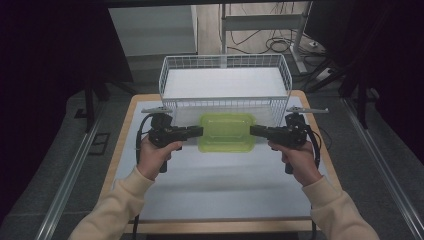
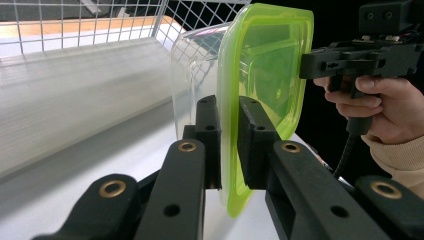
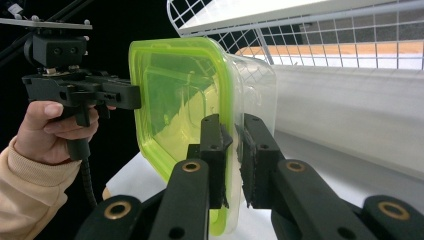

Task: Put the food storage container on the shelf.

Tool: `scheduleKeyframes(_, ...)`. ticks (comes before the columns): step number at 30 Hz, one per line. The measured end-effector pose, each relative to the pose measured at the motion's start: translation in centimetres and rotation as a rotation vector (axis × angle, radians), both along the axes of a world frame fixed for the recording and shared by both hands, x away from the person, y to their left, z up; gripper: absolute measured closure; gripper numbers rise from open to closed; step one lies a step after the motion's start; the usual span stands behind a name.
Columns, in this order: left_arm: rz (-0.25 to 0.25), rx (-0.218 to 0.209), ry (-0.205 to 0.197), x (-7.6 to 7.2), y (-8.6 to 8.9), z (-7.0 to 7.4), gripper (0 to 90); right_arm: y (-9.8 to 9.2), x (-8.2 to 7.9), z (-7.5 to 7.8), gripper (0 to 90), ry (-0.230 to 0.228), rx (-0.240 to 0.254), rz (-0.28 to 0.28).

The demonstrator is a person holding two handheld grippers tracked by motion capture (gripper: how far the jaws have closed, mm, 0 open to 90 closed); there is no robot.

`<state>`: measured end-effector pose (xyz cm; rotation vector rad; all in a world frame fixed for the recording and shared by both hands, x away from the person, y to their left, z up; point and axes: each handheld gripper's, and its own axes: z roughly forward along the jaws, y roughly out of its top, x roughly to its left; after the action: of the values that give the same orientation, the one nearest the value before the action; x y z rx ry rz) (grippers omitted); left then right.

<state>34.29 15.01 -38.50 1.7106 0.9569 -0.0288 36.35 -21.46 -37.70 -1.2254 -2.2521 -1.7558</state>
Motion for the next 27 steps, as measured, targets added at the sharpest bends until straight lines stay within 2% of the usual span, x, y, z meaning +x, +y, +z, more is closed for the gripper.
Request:
scheduleKeyframes(9, -0.001, -0.005, -0.016, 0.1, 0.1, 1.0, 80.9, 0.1, 0.1, 1.2, 81.0, -0.021, -0.007, 0.003)
scheduleKeyframes(19, -0.001, -0.020, -0.025, 0.9, 0.2, 2.2, 81.0, 0.2, 0.9, 2.7, 80.9, -0.044, -0.016, 0.001)
scheduleKeyframes(27, 0.004, -0.008, -0.032, 1.5, 0.4, 3.0, 81.0, 0.5, 1.6, 3.4, 80.9, -0.055, -0.020, 0.002)
